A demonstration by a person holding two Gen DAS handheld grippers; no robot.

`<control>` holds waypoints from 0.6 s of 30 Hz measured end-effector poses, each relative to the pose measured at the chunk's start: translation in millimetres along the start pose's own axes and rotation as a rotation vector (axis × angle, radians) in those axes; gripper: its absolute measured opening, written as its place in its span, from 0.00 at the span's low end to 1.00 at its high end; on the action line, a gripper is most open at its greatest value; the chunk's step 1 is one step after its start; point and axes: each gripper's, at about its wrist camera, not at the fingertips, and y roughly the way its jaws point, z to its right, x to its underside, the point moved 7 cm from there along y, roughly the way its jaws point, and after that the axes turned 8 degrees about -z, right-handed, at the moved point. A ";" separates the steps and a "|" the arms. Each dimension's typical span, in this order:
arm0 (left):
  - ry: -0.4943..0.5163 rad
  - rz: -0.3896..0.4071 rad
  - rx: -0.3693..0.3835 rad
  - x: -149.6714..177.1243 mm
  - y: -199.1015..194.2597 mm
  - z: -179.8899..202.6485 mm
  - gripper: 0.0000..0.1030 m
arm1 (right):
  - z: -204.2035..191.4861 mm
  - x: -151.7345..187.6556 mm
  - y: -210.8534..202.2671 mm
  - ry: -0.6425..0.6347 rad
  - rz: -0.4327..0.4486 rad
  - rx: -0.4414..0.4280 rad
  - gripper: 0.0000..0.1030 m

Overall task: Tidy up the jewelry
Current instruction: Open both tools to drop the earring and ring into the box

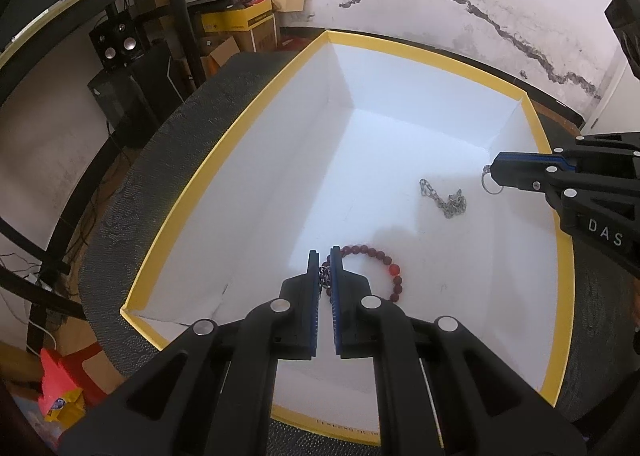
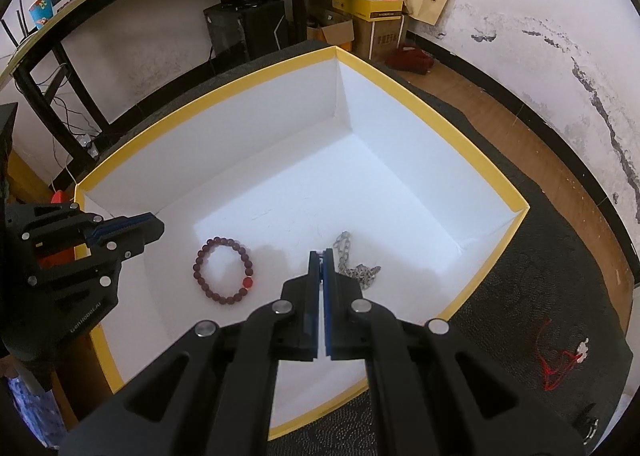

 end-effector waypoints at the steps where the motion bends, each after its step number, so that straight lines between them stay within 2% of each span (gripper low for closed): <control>1: 0.001 0.000 -0.001 0.0 0.0 -0.4 0.05 | 1.3 -0.5 0.0 0.002 0.001 0.002 0.02; 8: -0.001 -0.008 0.015 -1.7 2.3 2.4 0.06 | 10.0 -7.0 4.9 0.043 -0.012 0.005 0.02; 9: -0.009 -0.013 0.012 -2.0 3.2 1.6 0.06 | 12.9 -7.5 6.4 0.060 -0.024 0.005 0.08; 10: -0.015 -0.019 0.008 -1.9 4.2 0.8 0.08 | 16.9 -7.7 6.3 0.083 -0.023 -0.001 0.18; 11: -0.027 -0.027 0.010 -1.9 4.7 -0.1 0.11 | 19.4 -9.2 2.7 0.100 0.002 -0.016 0.58; 12: -0.034 -0.032 0.017 -2.0 4.9 -0.1 0.30 | 21.6 -9.9 -1.6 0.112 0.029 -0.020 0.85; 13: -0.042 -0.034 0.020 -2.6 3.8 -0.6 0.73 | 23.6 -11.3 -7.2 0.120 0.059 -0.025 0.86; 14: -0.052 -0.020 0.023 -3.0 0.9 -1.7 0.87 | 25.1 -12.0 -9.8 0.125 0.064 -0.029 0.86; 16: -0.061 0.022 0.027 -5.5 -9.1 -2.4 0.90 | 28.7 -12.4 -13.4 0.140 0.073 -0.025 0.86; 18: -0.058 0.024 0.035 -7.7 -14.0 -0.6 0.90 | 31.9 -11.8 -16.9 0.151 0.081 -0.019 0.86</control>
